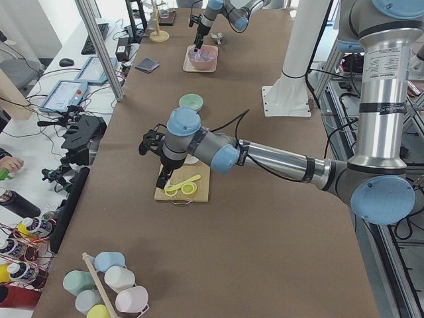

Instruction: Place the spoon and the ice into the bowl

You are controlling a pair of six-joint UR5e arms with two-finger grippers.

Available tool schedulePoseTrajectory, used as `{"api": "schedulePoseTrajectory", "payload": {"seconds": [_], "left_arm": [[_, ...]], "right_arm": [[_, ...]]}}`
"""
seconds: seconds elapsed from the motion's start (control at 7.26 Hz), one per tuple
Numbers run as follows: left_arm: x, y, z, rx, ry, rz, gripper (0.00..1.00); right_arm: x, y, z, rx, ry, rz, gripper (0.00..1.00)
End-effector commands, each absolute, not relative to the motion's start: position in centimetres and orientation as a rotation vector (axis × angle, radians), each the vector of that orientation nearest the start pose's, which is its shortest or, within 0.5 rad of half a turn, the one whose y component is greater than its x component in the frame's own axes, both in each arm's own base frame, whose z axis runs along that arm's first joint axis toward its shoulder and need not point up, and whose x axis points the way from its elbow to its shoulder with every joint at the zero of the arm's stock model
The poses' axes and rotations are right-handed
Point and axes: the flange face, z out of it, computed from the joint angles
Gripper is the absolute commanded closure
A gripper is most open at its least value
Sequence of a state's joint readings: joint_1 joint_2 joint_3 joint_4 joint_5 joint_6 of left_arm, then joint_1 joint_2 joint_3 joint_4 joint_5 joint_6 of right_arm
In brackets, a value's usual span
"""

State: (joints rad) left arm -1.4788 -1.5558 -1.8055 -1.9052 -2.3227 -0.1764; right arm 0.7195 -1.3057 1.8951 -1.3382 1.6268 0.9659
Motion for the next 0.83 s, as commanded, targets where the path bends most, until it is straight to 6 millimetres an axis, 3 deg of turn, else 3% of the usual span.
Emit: {"api": "schedulePoseTrajectory", "payload": {"seconds": [0.0, 0.41, 0.69], "left_arm": [[-1.9, -50.1, 51.3, 0.422, 0.796, 0.129, 0.01], [-1.9, -50.1, 51.4, 0.421, 0.796, 0.129, 0.01], [-1.9, -50.1, 51.4, 0.419, 0.796, 0.128, 0.01]], "right_arm": [[-36.9, -47.3, 36.2, 0.466, -0.646, 0.072, 0.20], [-38.2, -47.0, 36.7, 0.473, -0.623, 0.060, 0.26], [-38.7, -46.8, 37.0, 0.478, -0.611, 0.051, 0.39]]}}
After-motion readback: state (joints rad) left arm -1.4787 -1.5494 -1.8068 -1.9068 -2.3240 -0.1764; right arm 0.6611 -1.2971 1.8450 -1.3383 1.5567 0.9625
